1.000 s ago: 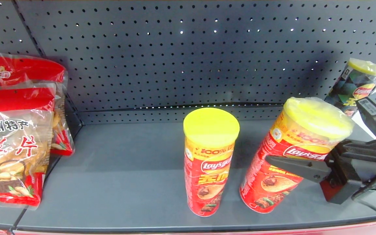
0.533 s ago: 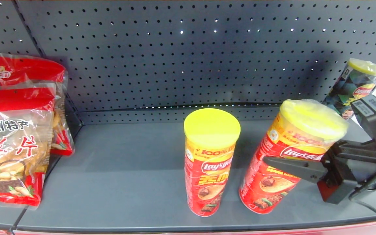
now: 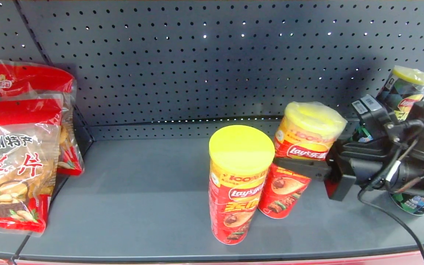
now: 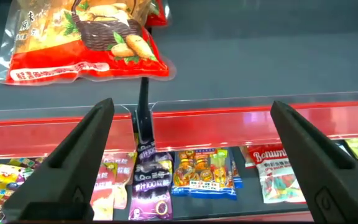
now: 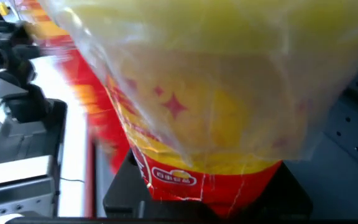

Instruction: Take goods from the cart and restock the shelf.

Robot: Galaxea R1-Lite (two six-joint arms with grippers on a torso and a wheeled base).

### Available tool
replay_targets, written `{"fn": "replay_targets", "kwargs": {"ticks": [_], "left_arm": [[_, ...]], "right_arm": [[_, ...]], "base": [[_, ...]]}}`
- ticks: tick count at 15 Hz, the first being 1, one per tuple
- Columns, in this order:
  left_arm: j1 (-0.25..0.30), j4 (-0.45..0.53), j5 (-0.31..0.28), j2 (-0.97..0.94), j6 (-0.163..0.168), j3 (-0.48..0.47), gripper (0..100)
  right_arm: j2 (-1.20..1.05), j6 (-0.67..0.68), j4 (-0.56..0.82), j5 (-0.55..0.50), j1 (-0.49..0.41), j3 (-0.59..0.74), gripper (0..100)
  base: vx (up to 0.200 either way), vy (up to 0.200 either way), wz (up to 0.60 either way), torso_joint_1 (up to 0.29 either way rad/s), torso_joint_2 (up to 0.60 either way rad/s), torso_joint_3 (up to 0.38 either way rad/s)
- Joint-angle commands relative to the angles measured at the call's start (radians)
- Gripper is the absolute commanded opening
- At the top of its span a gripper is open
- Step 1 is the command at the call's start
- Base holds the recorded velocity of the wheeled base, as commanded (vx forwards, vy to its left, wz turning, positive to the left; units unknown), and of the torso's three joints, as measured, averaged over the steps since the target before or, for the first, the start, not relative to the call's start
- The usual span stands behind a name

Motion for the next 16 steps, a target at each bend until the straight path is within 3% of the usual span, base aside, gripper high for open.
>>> {"fn": "replay_targets", "kwargs": {"ticks": [1, 7, 12, 16], "left_arm": [[0.000, 0.000, -0.001, 0.002, 0.000, 0.000, 100], [0.000, 0.000, 0.000, 0.002, 0.000, 0.000, 100], [0.000, 0.000, 0.000, 0.002, 0.000, 0.000, 100], [0.000, 0.000, 0.000, 0.002, 0.000, 0.000, 100]], "right_arm": [[0.107, -0.003, 0.001, 0.001, -0.002, -0.059, 0], [0.248, 0.004, 0.004, 0.004, 0.032, -0.291, 0], [0.216, 0.005, 0.004, 0.006, 0.118, -0.327, 0], [0.235, 0.007, 0.006, 0.000, 0.133, -0.347, 0]], "base": [[0.000, 0.000, 0.00, 0.000, 0.00, 0.000], [0.000, 0.000, 0.00, 0.000, 0.00, 0.000], [0.000, 0.000, 0.00, 0.000, 0.00, 0.000], [0.000, 0.000, 0.00, 0.000, 0.00, 0.000]]}}
